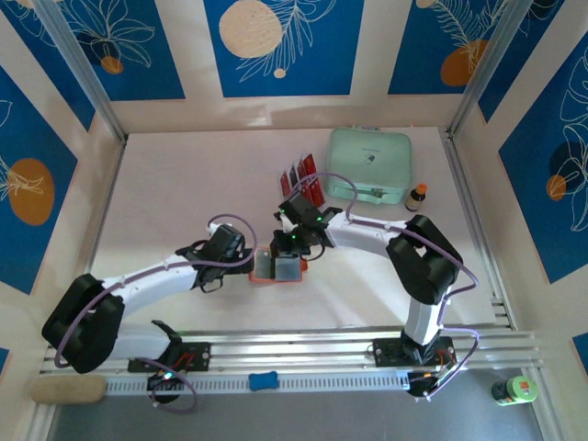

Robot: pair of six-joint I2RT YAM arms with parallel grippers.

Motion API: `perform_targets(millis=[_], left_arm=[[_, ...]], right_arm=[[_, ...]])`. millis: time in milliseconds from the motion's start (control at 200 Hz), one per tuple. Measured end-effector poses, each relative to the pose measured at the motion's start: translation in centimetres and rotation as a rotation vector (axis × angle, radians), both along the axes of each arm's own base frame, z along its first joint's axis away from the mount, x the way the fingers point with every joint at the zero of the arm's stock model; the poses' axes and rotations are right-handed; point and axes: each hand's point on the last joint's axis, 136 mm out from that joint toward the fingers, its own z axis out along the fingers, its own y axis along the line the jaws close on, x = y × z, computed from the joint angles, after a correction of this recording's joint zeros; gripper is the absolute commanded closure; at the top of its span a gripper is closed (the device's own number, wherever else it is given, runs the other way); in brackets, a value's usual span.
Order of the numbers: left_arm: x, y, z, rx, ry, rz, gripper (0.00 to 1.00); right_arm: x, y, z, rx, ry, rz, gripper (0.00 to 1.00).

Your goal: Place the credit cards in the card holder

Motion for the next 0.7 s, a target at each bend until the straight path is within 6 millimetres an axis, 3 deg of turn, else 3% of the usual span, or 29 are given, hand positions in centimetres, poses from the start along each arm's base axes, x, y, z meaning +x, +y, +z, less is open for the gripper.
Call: perform_targets(millis=[170,495,700], left_arm=[[-0.1,0.2,-0.7,0.014,0.02,0.006,0.0],[-0.3,0.5,-2.2,0.045,0.061,0.008,0.0],[-0.3,0.6,-2.6,0.053,0.066,0.009,0.0]], right_arm=[[-0.1,0.0,-0.3,-0.005,0.005,0.001,0.94],[-0.4,-0.2,-2.8,-0.05,0.049,0.002,0.95],[-0.3,0.6,-3.6,-0.058,0.053,0.022,0.97]])
